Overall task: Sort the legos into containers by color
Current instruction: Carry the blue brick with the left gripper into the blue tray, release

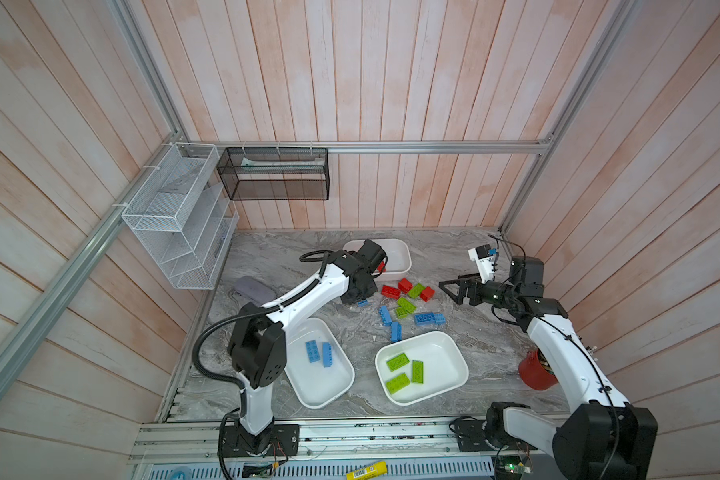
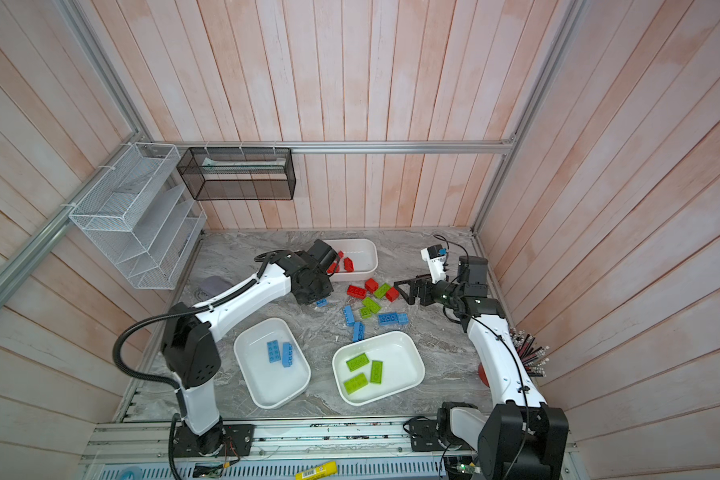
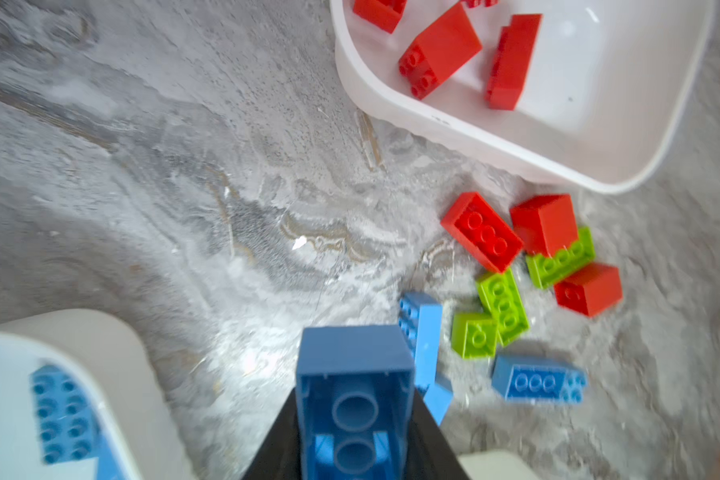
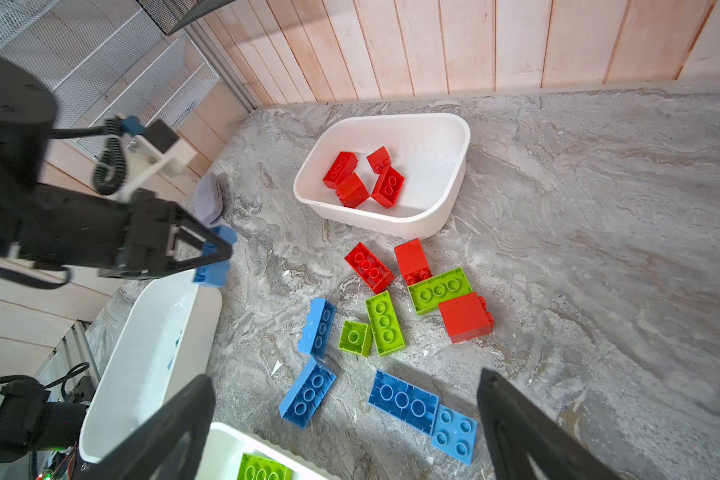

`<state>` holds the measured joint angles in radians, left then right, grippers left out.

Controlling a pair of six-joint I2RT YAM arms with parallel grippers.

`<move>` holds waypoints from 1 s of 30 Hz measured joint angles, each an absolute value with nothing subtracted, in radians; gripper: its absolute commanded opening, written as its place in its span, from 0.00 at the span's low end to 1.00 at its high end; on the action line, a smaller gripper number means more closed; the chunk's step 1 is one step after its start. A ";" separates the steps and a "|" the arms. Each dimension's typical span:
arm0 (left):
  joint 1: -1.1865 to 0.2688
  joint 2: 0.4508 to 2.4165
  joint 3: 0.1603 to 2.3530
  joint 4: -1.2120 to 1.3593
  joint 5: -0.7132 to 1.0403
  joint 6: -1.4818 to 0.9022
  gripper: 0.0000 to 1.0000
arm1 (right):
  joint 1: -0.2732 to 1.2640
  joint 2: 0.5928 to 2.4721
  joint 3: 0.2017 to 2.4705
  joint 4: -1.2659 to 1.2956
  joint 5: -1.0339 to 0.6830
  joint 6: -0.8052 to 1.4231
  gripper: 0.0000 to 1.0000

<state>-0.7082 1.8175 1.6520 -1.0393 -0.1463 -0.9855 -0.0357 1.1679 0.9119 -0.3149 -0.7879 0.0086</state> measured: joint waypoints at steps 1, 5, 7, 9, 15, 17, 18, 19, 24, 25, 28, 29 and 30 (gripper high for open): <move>-0.715 1.761 1.598 -1.045 -0.146 -0.970 0.18 | -0.036 1.168 0.912 -0.311 -0.792 0.010 0.98; -0.738 1.561 1.337 -1.087 -0.125 -0.944 0.20 | -0.035 1.169 0.912 -0.305 -0.803 0.019 0.98; -0.725 1.497 1.237 -1.108 -0.123 -0.941 0.20 | -0.034 1.169 0.912 -0.305 -0.807 0.020 0.98; -0.697 1.456 1.157 -1.115 -0.123 -0.941 0.20 | -0.031 1.169 0.912 -0.302 -0.810 0.024 0.98; -0.612 1.450 0.995 -1.100 -0.135 -0.947 0.22 | -0.026 1.170 0.912 -0.299 -0.813 0.026 0.98; -0.601 1.470 0.964 -1.074 -0.137 -0.947 0.25 | -0.026 1.170 0.912 -0.300 -0.813 0.026 0.98; -0.596 1.483 0.954 -1.062 -0.139 -0.947 0.28 | -0.026 1.170 0.912 -0.302 -0.813 0.026 0.98; -0.592 1.499 0.945 -1.050 -0.140 -0.947 0.32 | -0.026 1.169 0.912 -0.306 -0.812 0.025 0.98; -0.578 1.537 0.942 -1.030 -0.149 -0.956 0.58 | -0.026 1.169 0.915 -0.323 -0.809 0.021 0.98; -0.577 1.537 0.953 -1.043 -0.155 -0.959 0.63 | -0.026 1.169 0.915 -0.326 -0.809 0.019 0.98; -0.581 1.537 1.031 -1.102 -0.158 -0.978 0.74 | -0.026 1.169 0.916 -0.334 -0.806 0.018 0.98; -0.584 1.537 1.068 -1.119 -0.159 -0.986 0.74 | -0.026 1.169 0.916 -0.336 -0.805 0.018 0.98; -0.590 1.536 1.102 -1.131 -0.159 -0.991 0.74 | -0.026 1.169 0.916 -0.336 -0.805 0.018 0.98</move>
<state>-0.5900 1.5364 1.1015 -1.1305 -0.1589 -0.9905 -0.0257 1.1694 0.9165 -0.3359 -0.8055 0.0181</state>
